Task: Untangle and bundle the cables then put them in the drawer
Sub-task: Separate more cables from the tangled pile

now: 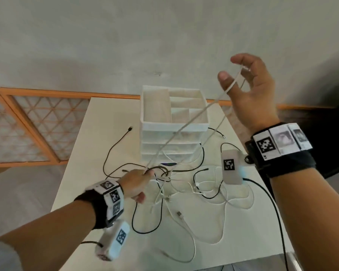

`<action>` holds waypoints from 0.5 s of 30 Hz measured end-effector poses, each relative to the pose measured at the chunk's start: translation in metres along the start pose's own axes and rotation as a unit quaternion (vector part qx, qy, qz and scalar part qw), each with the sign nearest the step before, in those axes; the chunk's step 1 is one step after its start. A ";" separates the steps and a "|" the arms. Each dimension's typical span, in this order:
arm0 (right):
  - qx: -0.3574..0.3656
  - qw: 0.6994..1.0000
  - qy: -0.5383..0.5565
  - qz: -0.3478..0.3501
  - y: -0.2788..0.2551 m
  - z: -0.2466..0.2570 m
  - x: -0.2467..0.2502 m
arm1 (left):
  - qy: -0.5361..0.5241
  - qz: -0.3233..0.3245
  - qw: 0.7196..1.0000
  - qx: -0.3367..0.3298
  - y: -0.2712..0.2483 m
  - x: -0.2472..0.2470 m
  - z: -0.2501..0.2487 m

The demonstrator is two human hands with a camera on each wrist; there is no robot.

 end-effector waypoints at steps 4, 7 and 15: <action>-0.014 0.999 -0.029 -0.009 0.013 -0.015 0.000 | -0.005 -0.010 1.000 0.015 -0.004 0.018 0.000; -0.030 0.999 -0.031 0.014 0.031 -0.018 -0.002 | 0.006 -0.021 1.000 -0.003 -0.010 0.026 -0.002; 0.024 0.999 -0.038 -0.030 0.052 -0.010 0.002 | -0.073 -0.106 0.990 -0.058 -0.014 0.052 -0.015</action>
Point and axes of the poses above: each hand's wrist, its own y-axis towards the middle knuckle, its own x-axis out of the back of the hand, z = x × y, the point moved 3 cm from there along y, towards the middle knuckle, and after that the axes turned 9 degrees about z, right-handed, at the moved point
